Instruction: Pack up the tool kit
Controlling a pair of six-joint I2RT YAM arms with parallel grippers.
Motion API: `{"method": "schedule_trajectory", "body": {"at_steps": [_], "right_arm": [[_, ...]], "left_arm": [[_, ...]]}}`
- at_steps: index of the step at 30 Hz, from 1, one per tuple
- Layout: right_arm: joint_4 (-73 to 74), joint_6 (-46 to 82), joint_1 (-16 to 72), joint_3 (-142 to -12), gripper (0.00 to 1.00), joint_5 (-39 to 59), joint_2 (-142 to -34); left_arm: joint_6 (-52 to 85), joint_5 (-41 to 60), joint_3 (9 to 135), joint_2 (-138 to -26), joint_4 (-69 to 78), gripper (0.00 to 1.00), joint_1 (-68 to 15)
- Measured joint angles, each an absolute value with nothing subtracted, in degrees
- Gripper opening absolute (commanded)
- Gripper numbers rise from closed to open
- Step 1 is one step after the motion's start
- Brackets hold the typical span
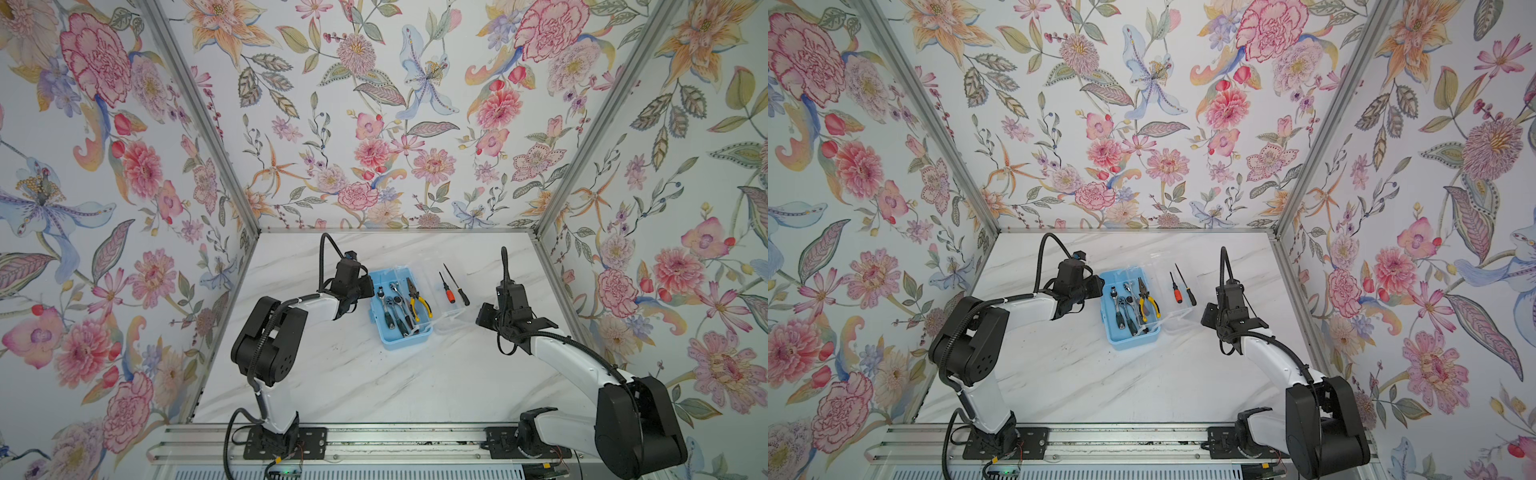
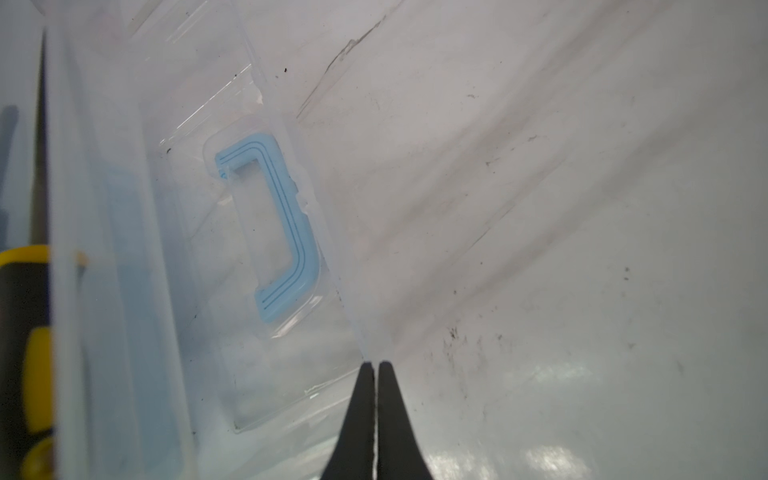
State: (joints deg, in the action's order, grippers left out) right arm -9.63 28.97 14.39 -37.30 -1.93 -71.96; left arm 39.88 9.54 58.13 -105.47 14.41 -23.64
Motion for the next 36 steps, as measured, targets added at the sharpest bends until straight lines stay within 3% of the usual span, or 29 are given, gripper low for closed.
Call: {"method": "schedule_trajectory", "body": {"at_steps": [8,9,11,14,19,36], "right_arm": [[-9.3,32.6,18.4,-31.3,0.00,0.2,-66.2],[-9.4,33.2,19.4,-30.3,0.05,0.4,-65.1],[-9.3,34.1,20.6,-28.9,0.31,1.1,-63.0],[-7.9,33.8,21.1,-27.4,0.35,3.1,-59.6],[-2.9,32.4,18.7,-25.2,0.32,4.3,-57.6],[15.8,30.9,17.1,-21.7,0.21,5.9,-71.1]], "left_arm": [[38.3,8.3,60.4,-106.9,13.6,0.22,-23.3],[37.9,8.2,60.8,-107.2,13.4,0.22,-23.3],[37.3,8.2,61.2,-107.7,13.2,0.22,-23.2],[36.7,8.3,61.3,-107.8,13.1,0.22,-23.2],[36.3,8.3,61.3,-107.8,13.1,0.22,-23.2],[36.4,9.0,61.2,-108.4,14.7,0.22,-23.2]]}}
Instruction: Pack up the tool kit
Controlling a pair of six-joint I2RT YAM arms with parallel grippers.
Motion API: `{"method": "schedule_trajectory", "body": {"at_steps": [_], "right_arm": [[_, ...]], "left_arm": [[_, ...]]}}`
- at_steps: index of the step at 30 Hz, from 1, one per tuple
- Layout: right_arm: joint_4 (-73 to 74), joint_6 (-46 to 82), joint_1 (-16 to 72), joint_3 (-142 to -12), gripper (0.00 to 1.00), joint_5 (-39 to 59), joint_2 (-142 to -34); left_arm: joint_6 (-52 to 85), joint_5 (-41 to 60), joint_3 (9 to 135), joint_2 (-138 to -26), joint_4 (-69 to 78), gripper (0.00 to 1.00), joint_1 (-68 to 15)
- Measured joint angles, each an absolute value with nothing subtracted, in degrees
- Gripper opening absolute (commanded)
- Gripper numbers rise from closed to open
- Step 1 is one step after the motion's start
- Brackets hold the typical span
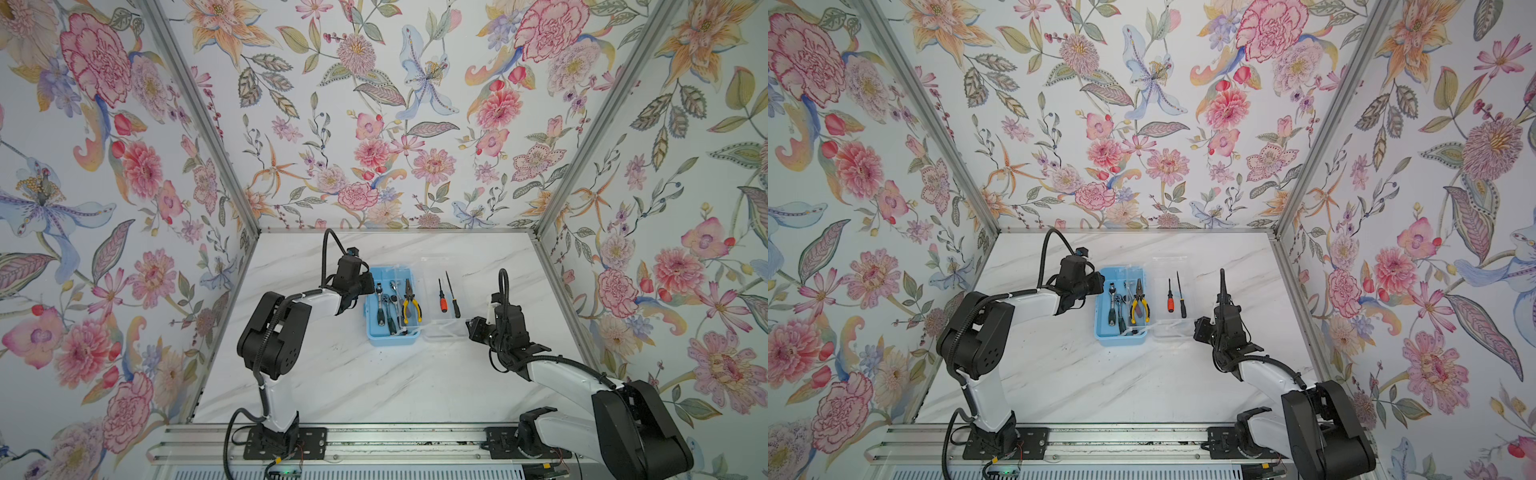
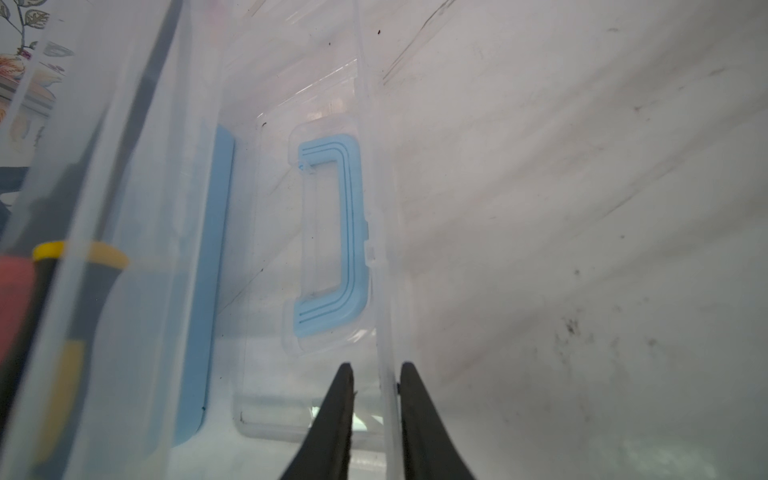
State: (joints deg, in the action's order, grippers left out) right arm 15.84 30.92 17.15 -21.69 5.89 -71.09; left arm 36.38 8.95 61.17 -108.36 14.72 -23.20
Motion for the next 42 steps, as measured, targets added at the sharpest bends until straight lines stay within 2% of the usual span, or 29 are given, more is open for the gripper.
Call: {"method": "schedule_trajectory", "body": {"at_steps": [6,9,15,20,26,33,42], "right_arm": [[18.4,31.1,17.1,-21.8,0.14,6.7,-75.2],[19.1,31.7,16.7,-21.9,0.01,6.7,-75.4],[16.0,31.3,16.7,-23.0,0.00,6.7,-74.5],[7.0,30.0,17.9,-27.8,0.00,4.1,-72.6],[-4.4,26.3,21.9,-36.4,0.00,-3.4,-71.2],[-12.2,21.7,30.9,-45.4,0.00,-16.9,-71.3],[-13.9,15.9,48.3,-59.6,0.00,-34.4,-77.3]], "left_arm": [[36.4,9.2,61.1,-108.4,15.1,0.20,-23.2],[36.7,9.1,60.7,-108.4,15.8,0.18,-23.1],[38.6,9.0,60.1,-108.4,17.3,0.15,-23.1],[40.1,9.2,60.0,-108.4,17.6,0.15,-23.1],[42.0,8.5,59.0,-108.2,18.8,0.14,-23.1],[44.3,7.0,57.0,-106.8,20.6,0.14,-23.1],[46.0,5.3,55.6,-106.0,21.6,0.13,-23.0]]}}
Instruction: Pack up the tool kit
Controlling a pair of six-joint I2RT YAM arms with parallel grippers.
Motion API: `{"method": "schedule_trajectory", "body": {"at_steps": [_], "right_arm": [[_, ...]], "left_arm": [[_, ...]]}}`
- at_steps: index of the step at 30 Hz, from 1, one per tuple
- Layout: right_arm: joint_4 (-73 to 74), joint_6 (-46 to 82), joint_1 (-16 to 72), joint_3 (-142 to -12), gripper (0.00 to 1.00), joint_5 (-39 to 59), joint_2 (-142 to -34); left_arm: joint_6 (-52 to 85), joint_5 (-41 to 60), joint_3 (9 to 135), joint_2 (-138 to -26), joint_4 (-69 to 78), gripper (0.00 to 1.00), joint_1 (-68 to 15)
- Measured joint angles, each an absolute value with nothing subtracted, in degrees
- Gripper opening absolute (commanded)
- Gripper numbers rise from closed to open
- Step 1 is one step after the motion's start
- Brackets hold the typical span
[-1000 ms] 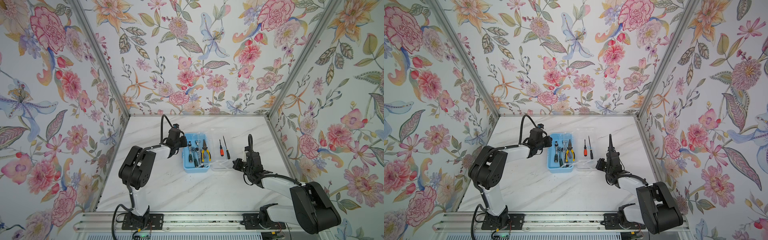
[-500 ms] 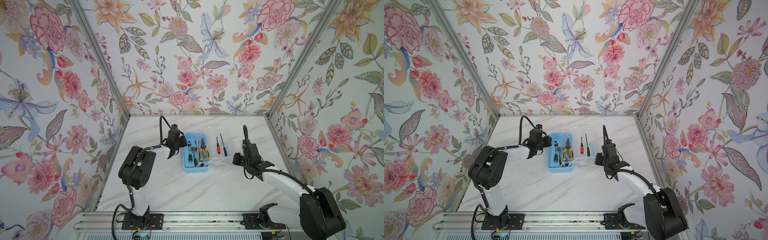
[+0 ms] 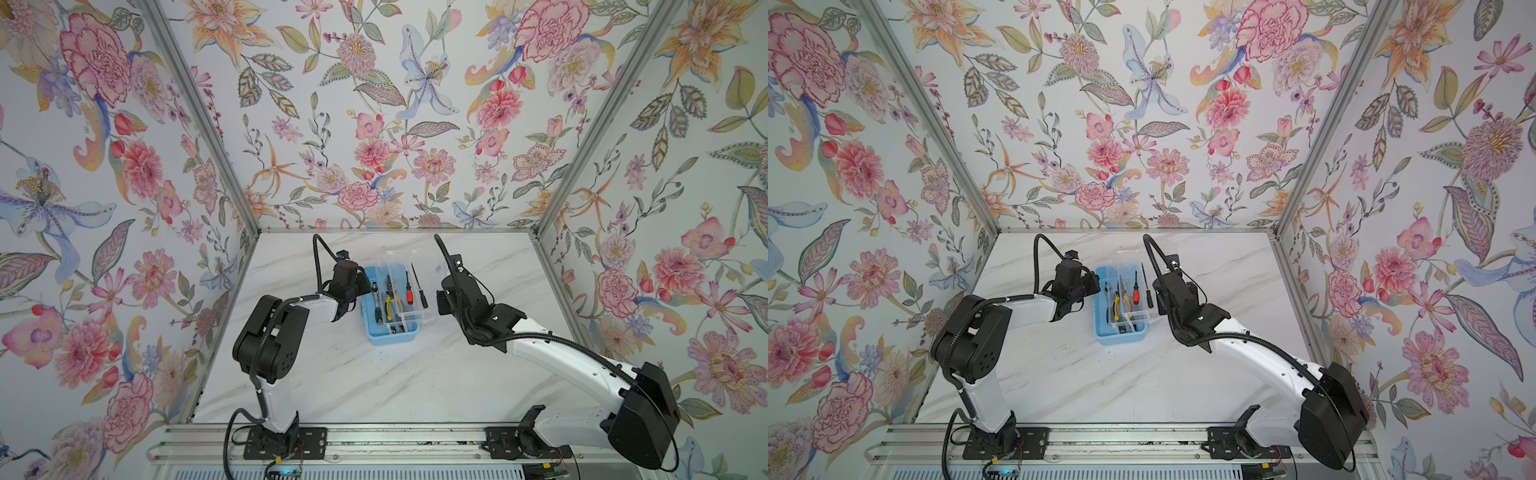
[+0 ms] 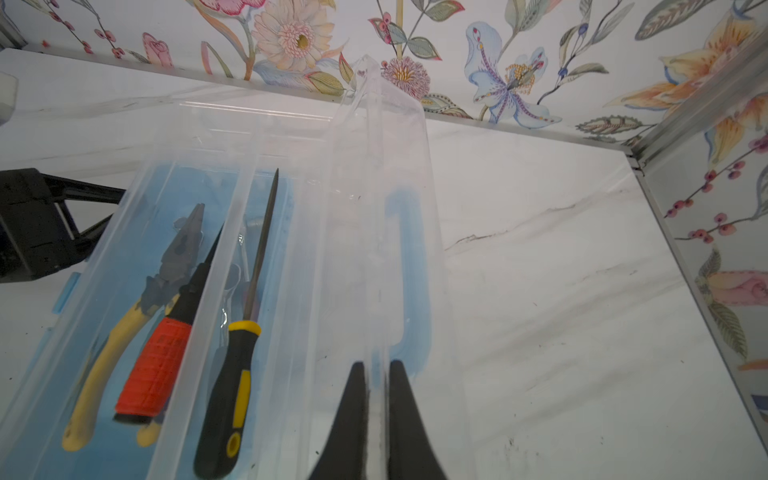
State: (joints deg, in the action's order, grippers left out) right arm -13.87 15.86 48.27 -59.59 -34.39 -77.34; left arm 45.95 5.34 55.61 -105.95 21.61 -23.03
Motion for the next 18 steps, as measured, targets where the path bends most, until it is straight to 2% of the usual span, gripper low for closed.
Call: {"method": "schedule_trajectory", "body": {"at_steps": [5,11,15,18], "right_arm": [[-13.2,13.6,56.3,-65.9,0.00,-40.4,-84.0],[-12.6,12.8,62.1,-71.8,0.00,-41.9,-91.1],[-13.5,12.4,63.8,-73.8,0.06,-42.3,-93.6],[-14.0,12.8,64.2,-74.2,0.16,-41.6,-93.9]], "left_arm": [[46.6,5.3,54.9,-105.7,22.8,0.14,-23.0],[47.9,5.3,53.5,-105.6,25.0,0.14,-23.0],[48.8,5.2,53.0,-105.4,25.7,0.14,-23.0],[49.1,4.6,52.9,-105.3,25.4,0.14,-23.1]]}}
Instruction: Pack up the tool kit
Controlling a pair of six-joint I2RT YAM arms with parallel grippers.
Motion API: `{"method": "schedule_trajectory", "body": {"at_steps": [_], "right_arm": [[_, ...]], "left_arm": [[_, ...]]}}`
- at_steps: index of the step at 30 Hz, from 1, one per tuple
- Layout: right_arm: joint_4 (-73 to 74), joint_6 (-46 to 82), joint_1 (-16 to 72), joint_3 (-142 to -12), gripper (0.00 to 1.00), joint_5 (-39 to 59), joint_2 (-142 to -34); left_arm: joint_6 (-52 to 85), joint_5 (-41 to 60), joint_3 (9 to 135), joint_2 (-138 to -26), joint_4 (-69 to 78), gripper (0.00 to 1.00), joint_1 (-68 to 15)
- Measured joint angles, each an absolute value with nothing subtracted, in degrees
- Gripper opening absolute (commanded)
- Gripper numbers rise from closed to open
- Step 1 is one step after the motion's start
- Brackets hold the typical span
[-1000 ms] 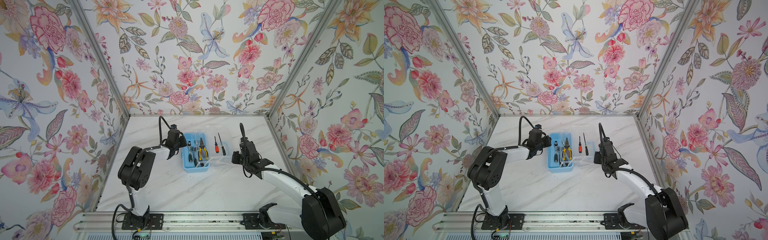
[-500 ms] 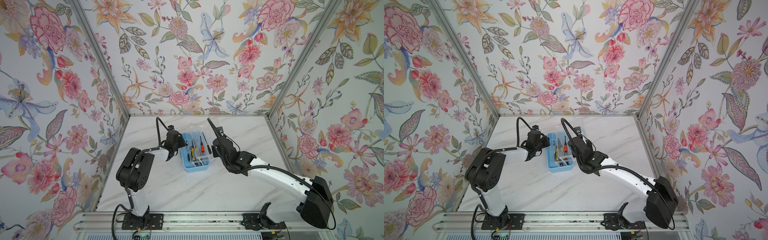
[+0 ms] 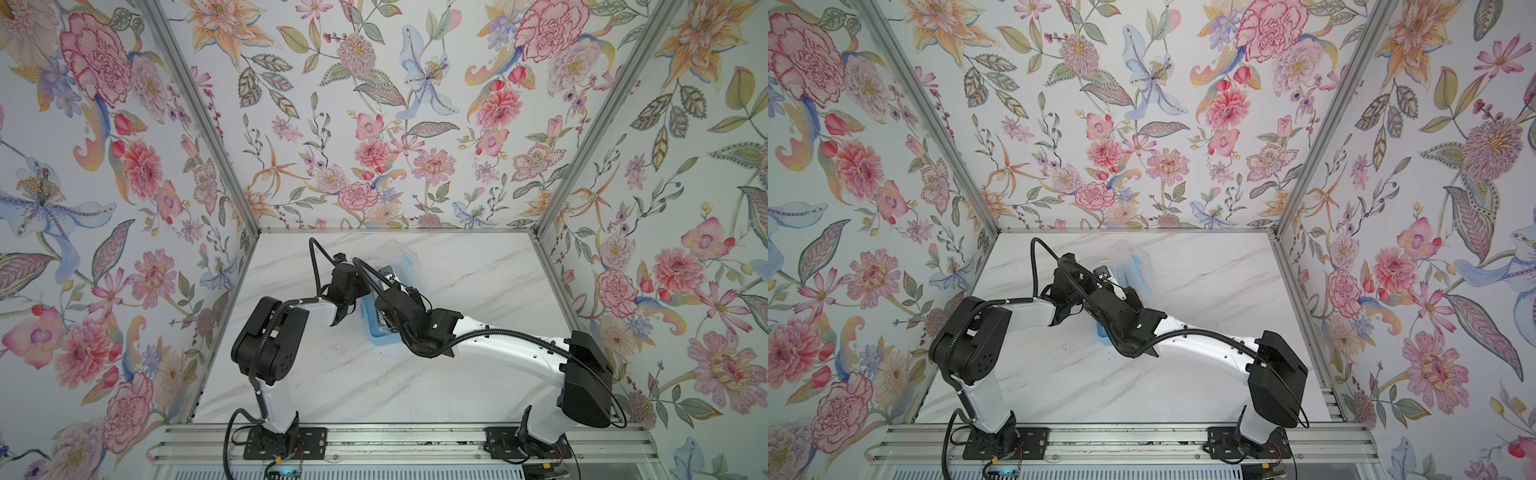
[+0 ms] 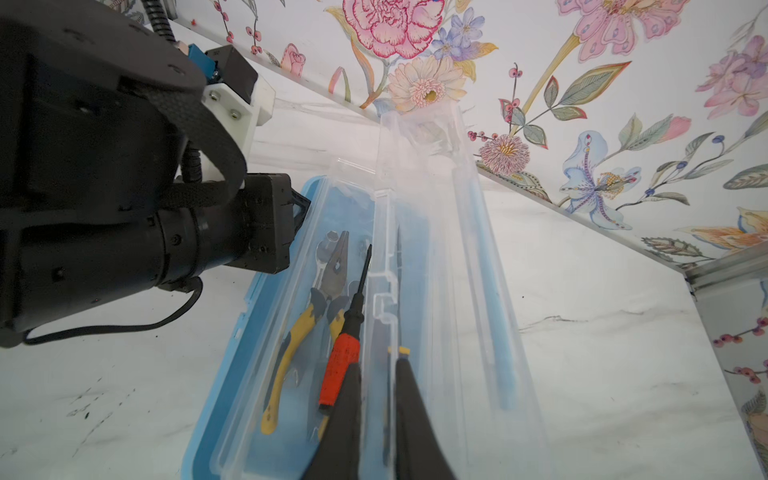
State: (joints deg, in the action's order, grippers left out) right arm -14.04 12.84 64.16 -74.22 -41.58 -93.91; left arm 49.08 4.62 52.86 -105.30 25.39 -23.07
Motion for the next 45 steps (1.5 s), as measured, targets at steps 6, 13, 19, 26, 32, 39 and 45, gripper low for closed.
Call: {"method": "schedule_trajectory", "body": {"at_steps": [6,13,19,26,32,39,45], "right_arm": [[-13.6,14.2,65.6,-74.6,0.38,-30.3,-94.0],[-11.9,15.4,65.5,-72.8,0.39,-24.9,-92.1],[-10.8,16.7,63.4,-71.6,0.41,-21.4,-88.4],[-8.5,20.0,57.5,-68.1,0.42,-14.7,-84.1],[-7.8,22.0,54.3,-67.4,0.42,-11.0,-83.9],[-6.8,23.7,52.4,-68.2,0.39,-5.4,-87.0],[-7.2,25.7,51.3,-70.5,0.38,-3.2,-92.5]], "left_arm": [[49.3,5.2,52.4,-104.3,24.3,0.15,-24.7],[48.5,7.3,52.1,-104.1,23.8,0.16,-25.6],[48.4,6.7,50.5,-101.8,22.2,0.31,-25.6],[46.3,3.0,49.9,-94.0,19.2,0.47,-25.8],[43.3,0.0,50.3,-87.7,16.0,0.64,-25.8],[39.9,-3.3,49.5,-81.0,13.1,0.97,-25.8],[40.2,-2.8,44.3,-80.8,11.7,0.87,-25.5]]}}
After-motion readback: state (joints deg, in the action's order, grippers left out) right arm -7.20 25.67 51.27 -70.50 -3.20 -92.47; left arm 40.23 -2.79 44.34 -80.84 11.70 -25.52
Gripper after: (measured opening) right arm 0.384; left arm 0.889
